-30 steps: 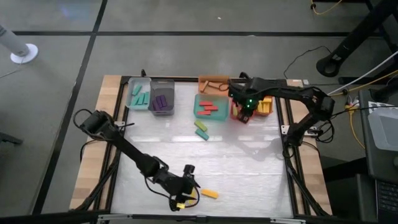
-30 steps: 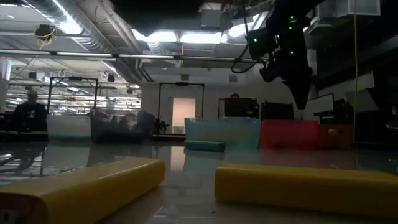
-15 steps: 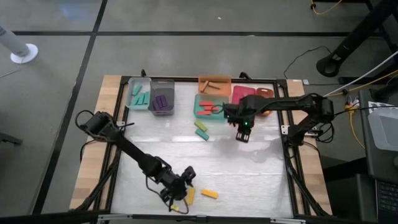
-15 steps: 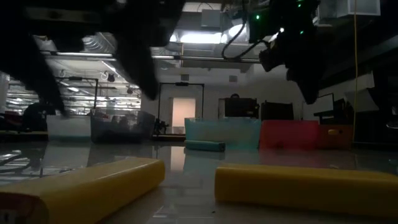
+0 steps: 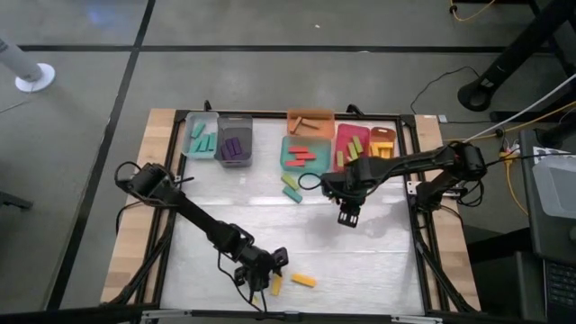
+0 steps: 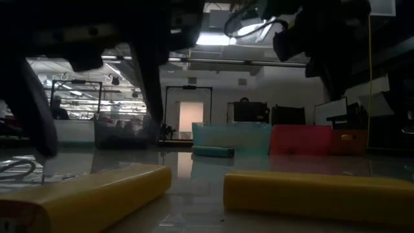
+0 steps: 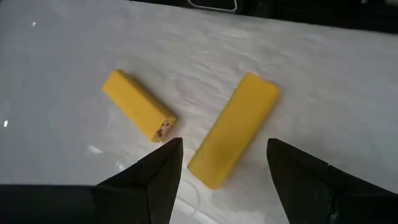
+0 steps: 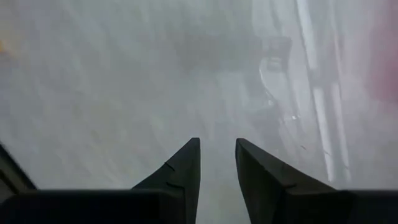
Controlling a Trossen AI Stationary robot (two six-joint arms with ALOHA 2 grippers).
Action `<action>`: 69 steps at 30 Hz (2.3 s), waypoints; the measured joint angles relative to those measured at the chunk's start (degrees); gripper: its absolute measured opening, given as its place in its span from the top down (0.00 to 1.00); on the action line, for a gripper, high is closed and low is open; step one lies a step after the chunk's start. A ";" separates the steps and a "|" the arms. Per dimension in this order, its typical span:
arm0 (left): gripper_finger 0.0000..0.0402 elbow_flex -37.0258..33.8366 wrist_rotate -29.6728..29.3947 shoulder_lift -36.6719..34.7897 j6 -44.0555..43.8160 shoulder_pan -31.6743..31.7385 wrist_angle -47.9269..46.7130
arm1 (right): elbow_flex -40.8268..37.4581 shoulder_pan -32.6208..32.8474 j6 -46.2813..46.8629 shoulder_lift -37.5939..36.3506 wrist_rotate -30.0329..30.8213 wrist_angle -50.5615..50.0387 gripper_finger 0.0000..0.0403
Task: Sort blocks
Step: Put the left yellow block into the right orange bin
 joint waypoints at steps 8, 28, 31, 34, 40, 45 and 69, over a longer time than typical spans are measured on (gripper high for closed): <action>0.45 0.17 2.78 3.68 5.48 0.72 1.95 | 3.28 2.58 3.71 -0.02 -0.87 2.03 0.74; 0.69 0.59 9.95 5.46 -26.81 5.95 -1.11 | 9.09 2.45 4.94 -0.02 -0.92 3.75 0.74; 0.75 0.59 9.79 5.45 -29.08 6.11 -1.06 | 9.09 2.45 4.95 -0.02 -0.92 3.67 0.74; 0.78 0.59 9.75 5.44 -29.10 6.09 -1.12 | 9.08 2.45 4.90 -0.02 -0.92 3.63 0.74; 0.77 0.41 8.90 4.39 -34.47 6.45 -1.75 | 9.08 2.45 4.59 -0.02 -0.92 3.24 0.74; 0.77 0.16 7.66 0.44 -40.84 8.82 -2.34 | 9.08 2.45 4.57 -1.70 -0.49 1.46 0.74; 0.77 0.39 18.02 -12.41 -59.79 32.01 10.55 | 9.06 2.49 -19.66 -10.27 4.75 14.60 0.74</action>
